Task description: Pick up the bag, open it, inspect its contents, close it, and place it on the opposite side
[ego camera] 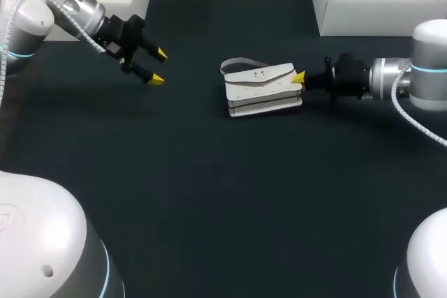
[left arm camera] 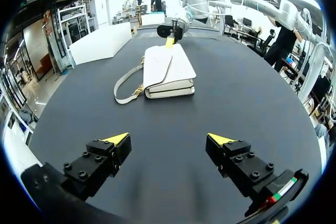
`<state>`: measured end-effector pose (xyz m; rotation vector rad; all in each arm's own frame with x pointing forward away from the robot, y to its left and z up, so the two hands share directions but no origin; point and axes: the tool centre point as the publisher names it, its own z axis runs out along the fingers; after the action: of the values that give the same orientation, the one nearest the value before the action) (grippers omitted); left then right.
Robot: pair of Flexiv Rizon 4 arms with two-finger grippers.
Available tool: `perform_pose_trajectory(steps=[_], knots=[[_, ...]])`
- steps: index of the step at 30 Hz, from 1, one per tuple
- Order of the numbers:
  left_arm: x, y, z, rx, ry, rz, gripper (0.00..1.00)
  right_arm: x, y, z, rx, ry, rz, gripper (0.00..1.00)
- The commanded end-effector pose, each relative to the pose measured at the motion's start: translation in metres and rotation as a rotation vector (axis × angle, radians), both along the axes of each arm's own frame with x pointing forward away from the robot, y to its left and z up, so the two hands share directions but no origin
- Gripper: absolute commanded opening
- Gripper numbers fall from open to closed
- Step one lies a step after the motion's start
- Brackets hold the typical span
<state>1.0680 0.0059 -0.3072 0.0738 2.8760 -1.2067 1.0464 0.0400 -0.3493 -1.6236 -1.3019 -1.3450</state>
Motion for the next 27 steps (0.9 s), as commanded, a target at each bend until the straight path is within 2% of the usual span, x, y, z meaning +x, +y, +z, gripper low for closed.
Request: perform_pose_trajectory(steps=[1, 15, 27], knots=[[0.004, -0.001, -0.002, -0.005, 0.001, -0.005, 1.0, 0.004, 0.003, -0.002, 0.009, -0.004, 0.012, 0.0], [0.004, -0.001, -0.002, -0.005, 0.001, -0.005, 1.0, 0.005, 0.029, -0.007, 0.05, -0.018, 0.014, 0.0], [0.004, -0.001, -0.002, -0.005, 0.001, -0.005, 1.0, -0.002, 0.049, -0.006, 0.068, -0.065, -0.073, 0.0]])
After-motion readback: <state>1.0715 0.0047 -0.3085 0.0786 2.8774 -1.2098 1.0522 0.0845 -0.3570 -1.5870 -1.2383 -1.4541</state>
